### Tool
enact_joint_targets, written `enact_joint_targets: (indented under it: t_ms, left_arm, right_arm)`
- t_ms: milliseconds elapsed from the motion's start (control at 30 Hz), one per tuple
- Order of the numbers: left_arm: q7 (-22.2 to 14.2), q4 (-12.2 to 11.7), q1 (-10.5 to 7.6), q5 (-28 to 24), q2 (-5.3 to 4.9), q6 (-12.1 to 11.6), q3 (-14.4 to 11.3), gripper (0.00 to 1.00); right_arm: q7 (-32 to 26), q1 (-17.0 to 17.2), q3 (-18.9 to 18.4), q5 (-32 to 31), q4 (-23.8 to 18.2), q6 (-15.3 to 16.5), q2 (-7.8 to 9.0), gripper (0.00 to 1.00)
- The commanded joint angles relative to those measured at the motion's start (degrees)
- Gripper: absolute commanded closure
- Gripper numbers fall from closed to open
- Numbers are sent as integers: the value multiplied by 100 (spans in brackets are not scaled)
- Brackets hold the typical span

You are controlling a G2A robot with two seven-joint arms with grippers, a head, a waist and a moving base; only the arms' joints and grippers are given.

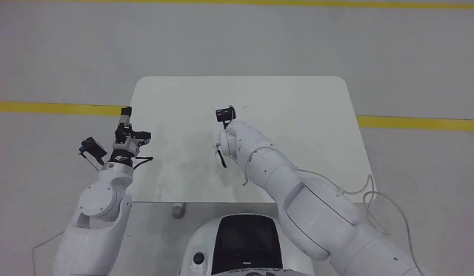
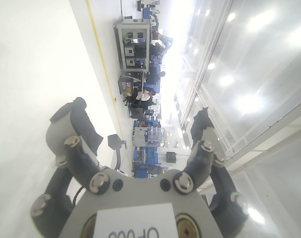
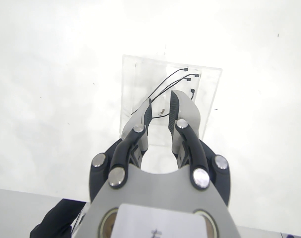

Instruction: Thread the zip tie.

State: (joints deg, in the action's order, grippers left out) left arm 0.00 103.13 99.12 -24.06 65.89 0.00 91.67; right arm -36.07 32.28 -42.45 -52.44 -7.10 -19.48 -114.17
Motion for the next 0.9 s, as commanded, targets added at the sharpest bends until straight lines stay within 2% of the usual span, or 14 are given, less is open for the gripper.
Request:
enact_joint_targets:
  t_ms: [0,367,667,867]
  left_arm:
    - [0,0,0,0,0,0,0,0]
    - [0,0,0,0,0,0,0,0]
    - [0,0,0,0,0,0,0,0]
    - [0,0,0,0,0,0,0,0]
  right_arm:
    - [-28,-1,31,2,2,0,-8,84]
    - [-160,2,228,61,38,0,-30,84]
    - [-89,-115,336,215,247,0,-73,82]
    - [-22,-59,489,336,122,0,-84,82]
